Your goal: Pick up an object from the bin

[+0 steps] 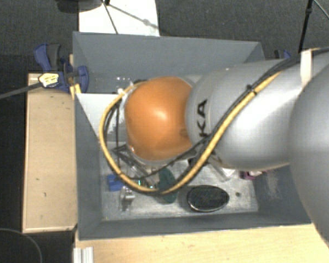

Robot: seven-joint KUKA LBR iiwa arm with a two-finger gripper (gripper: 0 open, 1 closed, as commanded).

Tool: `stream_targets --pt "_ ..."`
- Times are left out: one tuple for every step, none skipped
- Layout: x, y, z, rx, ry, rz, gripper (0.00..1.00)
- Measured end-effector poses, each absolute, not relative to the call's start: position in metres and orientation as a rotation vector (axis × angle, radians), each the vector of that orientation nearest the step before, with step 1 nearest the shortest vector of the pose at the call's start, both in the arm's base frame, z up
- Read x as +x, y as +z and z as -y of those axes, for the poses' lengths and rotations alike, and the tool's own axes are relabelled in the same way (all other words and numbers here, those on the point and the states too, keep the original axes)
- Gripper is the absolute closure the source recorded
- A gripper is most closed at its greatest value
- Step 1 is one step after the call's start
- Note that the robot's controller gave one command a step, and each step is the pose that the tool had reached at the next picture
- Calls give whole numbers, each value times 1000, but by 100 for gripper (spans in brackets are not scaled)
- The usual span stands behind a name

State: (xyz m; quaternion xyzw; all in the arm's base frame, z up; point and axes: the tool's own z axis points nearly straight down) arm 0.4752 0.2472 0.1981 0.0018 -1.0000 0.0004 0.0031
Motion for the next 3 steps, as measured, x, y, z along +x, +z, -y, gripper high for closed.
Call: stream_targets --pt "519 68 -220 -46 -2 3144 0" --pt "520 72 -222 -54 -6 3148 100" --pt "536 279 -203 397 -3 3128 100"
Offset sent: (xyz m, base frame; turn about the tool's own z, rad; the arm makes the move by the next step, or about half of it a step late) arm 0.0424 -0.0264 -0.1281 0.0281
